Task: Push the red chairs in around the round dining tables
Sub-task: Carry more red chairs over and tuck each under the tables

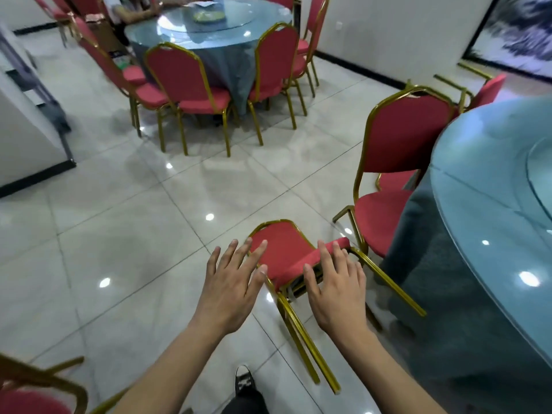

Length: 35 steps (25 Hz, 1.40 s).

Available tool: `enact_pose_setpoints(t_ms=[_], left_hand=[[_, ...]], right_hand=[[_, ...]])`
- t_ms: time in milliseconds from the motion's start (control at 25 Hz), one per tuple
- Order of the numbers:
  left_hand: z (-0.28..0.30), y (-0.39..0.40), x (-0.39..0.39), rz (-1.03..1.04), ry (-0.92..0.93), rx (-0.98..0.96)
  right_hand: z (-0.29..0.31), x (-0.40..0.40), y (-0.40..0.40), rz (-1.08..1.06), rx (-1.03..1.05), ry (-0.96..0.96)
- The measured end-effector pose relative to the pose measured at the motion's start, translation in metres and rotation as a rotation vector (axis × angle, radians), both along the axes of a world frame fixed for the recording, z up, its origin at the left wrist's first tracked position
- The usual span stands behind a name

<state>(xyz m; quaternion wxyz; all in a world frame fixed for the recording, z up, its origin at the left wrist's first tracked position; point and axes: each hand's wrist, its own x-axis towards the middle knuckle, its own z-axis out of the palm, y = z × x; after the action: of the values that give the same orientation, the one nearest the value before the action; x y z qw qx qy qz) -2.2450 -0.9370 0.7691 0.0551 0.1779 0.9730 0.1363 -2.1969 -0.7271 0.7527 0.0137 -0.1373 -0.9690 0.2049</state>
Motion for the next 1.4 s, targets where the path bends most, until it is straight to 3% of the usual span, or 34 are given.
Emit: enact_pose_setpoints(t_ms=[280,760,1120,1400], left_hand=[[0.016,-0.075,-0.100,-0.067,0.041,0.029],[0.017,-0.146,-0.282,-0.070,0.063,0.041],[0.033,-0.114,-0.476,-0.242,0.056,-0.103],[0.031,-0.059,-0.564,-0.391,0.039,-0.072]], right_hand=[[0.008,-0.080,-0.079,-0.070,0.022,0.008],[0.000,-0.269,-0.131,-0.158,0.001,0.057],[-0.023,-0.438,-0.118,-0.346,-0.072,0.055],[-0.018,-0.491,-0.080,-0.485,-0.055,0.073]])
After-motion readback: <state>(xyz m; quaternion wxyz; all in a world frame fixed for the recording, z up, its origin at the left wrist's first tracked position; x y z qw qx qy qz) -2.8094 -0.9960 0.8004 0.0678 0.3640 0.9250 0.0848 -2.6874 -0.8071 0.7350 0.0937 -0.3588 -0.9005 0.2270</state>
